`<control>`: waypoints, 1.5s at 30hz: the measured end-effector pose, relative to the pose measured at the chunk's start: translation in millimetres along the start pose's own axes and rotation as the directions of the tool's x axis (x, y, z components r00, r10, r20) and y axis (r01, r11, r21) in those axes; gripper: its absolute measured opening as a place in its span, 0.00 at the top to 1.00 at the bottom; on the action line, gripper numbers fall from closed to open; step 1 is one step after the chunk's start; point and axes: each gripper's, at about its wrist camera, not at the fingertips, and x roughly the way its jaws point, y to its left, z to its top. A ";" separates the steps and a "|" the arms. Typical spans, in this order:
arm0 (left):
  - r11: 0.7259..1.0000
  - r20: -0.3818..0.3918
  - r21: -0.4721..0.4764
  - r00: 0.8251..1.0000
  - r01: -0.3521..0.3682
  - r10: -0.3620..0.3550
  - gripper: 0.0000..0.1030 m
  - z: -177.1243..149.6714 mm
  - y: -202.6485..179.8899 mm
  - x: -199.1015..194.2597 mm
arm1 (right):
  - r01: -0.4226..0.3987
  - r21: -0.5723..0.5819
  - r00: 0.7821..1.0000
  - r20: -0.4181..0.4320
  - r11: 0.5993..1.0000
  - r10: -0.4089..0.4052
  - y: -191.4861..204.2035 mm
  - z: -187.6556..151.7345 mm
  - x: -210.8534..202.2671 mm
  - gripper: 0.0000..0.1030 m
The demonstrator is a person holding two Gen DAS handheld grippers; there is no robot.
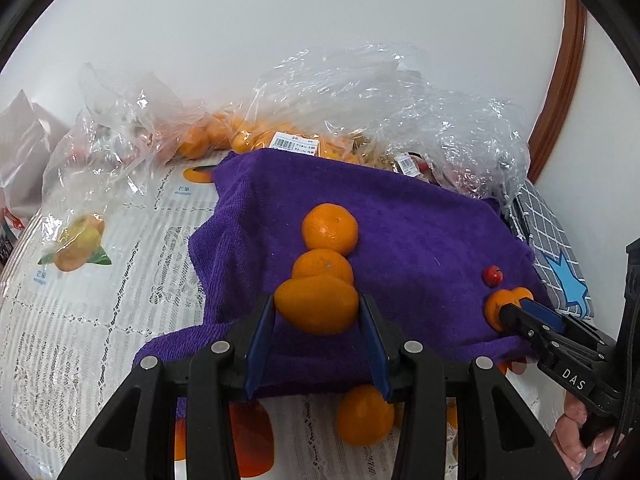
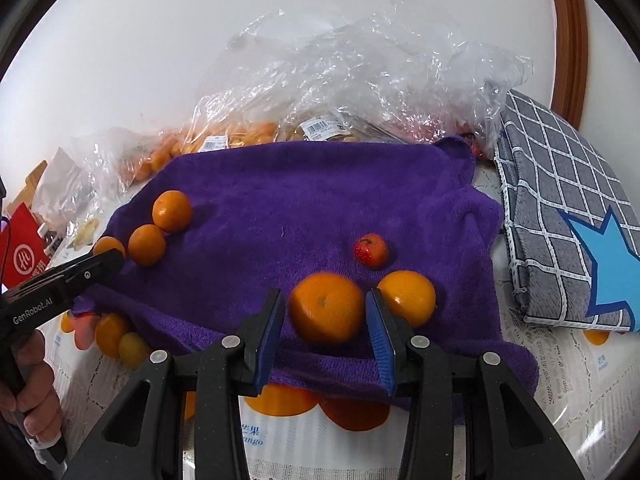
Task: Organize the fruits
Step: 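Lower the orange onto the purple towel with the right gripper while the left places its fruit there, then open both grippers and pull back from the purple towel, then grasp a small yellow-green fruit with the right gripper while the left grasps an orange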
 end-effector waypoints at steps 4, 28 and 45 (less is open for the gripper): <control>1.000 0.006 0.005 1.000 0.000 0.000 0.60 -1.2 -0.3 -2.2 | -0.016 0.008 1.000 0.007 1.000 0.016 -2.4 -1.2 -2.6 0.59; 1.000 0.067 0.012 0.998 0.017 -0.018 0.45 -9.8 1.6 -21.2 | -0.069 -0.017 0.995 0.078 0.997 0.070 17.5 -16.7 -39.2 0.55; 0.998 0.073 -0.053 0.997 0.023 -0.019 0.43 -30.0 32.3 -54.5 | -0.201 -0.059 0.976 -0.093 0.978 0.195 67.7 -61.3 -40.0 0.58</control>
